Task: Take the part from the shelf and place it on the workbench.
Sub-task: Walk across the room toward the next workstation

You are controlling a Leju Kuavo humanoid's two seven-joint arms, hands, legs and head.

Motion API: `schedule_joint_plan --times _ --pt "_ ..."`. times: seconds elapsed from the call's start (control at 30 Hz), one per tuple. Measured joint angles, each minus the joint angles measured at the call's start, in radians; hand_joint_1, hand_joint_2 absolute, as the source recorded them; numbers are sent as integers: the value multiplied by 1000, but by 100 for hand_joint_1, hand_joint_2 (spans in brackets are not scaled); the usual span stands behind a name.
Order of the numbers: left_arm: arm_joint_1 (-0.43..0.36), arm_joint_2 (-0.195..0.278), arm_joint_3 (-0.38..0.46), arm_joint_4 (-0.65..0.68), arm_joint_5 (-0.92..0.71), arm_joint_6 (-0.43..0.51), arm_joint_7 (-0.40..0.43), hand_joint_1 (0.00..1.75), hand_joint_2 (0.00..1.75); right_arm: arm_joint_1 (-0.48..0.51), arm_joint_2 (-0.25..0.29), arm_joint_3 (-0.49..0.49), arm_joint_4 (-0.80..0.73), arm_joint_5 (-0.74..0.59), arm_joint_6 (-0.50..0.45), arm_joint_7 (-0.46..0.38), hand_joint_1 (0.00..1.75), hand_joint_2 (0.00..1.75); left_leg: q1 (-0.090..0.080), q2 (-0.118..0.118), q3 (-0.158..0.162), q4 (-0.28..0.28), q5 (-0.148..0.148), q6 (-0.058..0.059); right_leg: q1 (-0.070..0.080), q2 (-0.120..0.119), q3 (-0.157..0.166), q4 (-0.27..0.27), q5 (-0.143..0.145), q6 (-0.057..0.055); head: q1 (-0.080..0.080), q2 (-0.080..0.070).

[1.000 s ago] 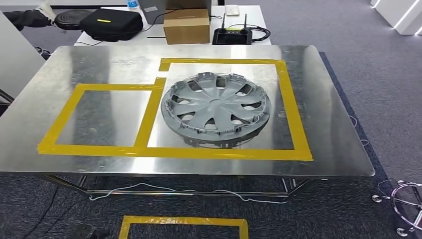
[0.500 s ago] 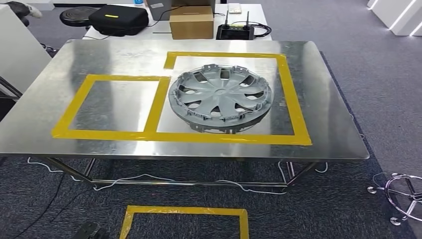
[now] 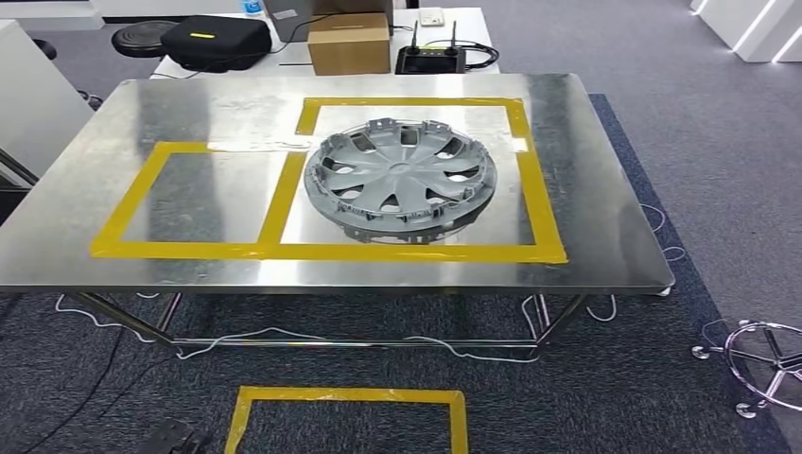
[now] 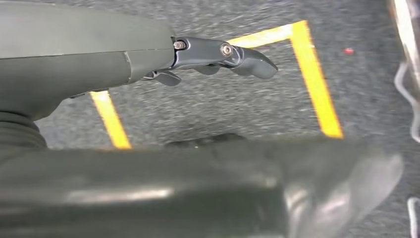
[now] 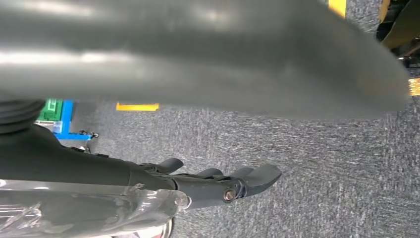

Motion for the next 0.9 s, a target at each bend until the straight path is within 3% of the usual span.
schedule_joint_plan --times 0.07,0.2,0.27,0.33,0.37,0.4,0.43,0.5,0.53,0.57,0.6,0.67,0.7,0.77,0.83,0.87,0.9 --pt "0 0 -5 0 -5 -6 -10 0 0 0 -1 0 0 4 1 -1 0 0 0 0 -3 1 -1 0 -2 0 -1 -1 1 1 0 0" --pt "-1 2 -17 0 -15 -6 -23 0 0 -1 -4 -2 0 10 1 -3 0 0 -2 1 1 -18 12 28 -8 -1 -2 -2 -3 20 -2 0" --pt "-3 0 -23 0 -20 -5 -30 0 0 -1 -7 -5 0 16 0 -5 0 0 4 3 4 -38 27 31 -11 0 -26 65 -63 31 0 0" --pt "-5 0 -28 0 -22 0 -32 0 0 -1 -10 -7 0 25 0 -10 0 0 5 4 -4 -38 32 28 -21 1 -79 199 -144 45 3 0" --pt "-5 0 -29 0 -22 3 -32 0 0 -1 -12 -8 0 31 0 -14 0 0 6 4 -9 -37 35 25 -27 0 -97 252 -166 53 4 0" --pt "-6 -1 -29 0 -20 6 -35 0 0 -2 -14 -8 0 36 0 -19 0 0 9 4 -16 -35 39 20 -34 0 -99 271 -167 61 4 0" --pt "-7 -1 -29 0 -16 8 -38 0 0 -3 -16 -9 0 40 -1 -25 0 0 13 4 -22 -31 42 14 -42 0 -79 246 -147 69 4 0" --pt "-10 0 -29 0 -3 11 -44 0 0 -10 -22 -12 0 46 -3 -36 0 0 24 2 -37 -19 47 -3 -61 -1 4 108 -87 93 5 0" --pt "-12 2 -29 0 4 12 -46 0 0 -15 -23 -13 1 49 -4 -41 0 0 29 1 -43 -13 49 -12 -64 2 36 55 -63 98 5 0" --pt "-15 5 -29 0 11 12 -45 0 0 -19 -23 -14 2 52 -5 -44 0 0 32 0 -48 -5 52 -22 -65 5 50 23 -52 94 3 0" --pt "-16 6 -29 0 16 12 -45 0 0 -22 -24 -15 4 54 -5 -45 0 0 35 -2 -52 0 57 -30 -61 7 47 21 -50 81 1 0" --pt "-15 3 -28 1 25 10 -47 0 0 -24 -27 -17 6 58 -6 -45 0 0 40 -3 -56 0 66 -41 -51 10 25 35 -47 43 -6 0" --pt "-13 0 -27 2 30 8 -49 0 0 -23 -30 -18 7 60 -6 -43 0 0 43 -3 -61 4 57 -42 -47 9 17 40 -43 28 -9 0" --pt "-8 -5 -26 3 33 4 -51 0 0 -21 -32 -19 7 65 -6 -41 0 0 42 0 -91 70 -14 -37 -41 6 -1 41 -29 9 -15 0" --pt "-8 -6 -26 3 30 6 -51 0 0 -20 -33 -21 9 71 -5 -40 0 0 31 0 -144 221 -120 -25 -33 5 -18 42 -14 0 -23 0" --pt "-8 -7 -26 3 30 9 -50 0 0 -19 -33 -22 10 74 -4 -39 0 0 24 0 -163 290 -154 -18 -28 5 -26 43 -8 -3 -26 0" --pt "-8 -7 -26 3 31 12 -49 0 0 -17 -33 -22 12 77 -3 -38 0 44 17 0 -168 332 -168 -11 -24 5 -32 44 -4 -4 -28 0"
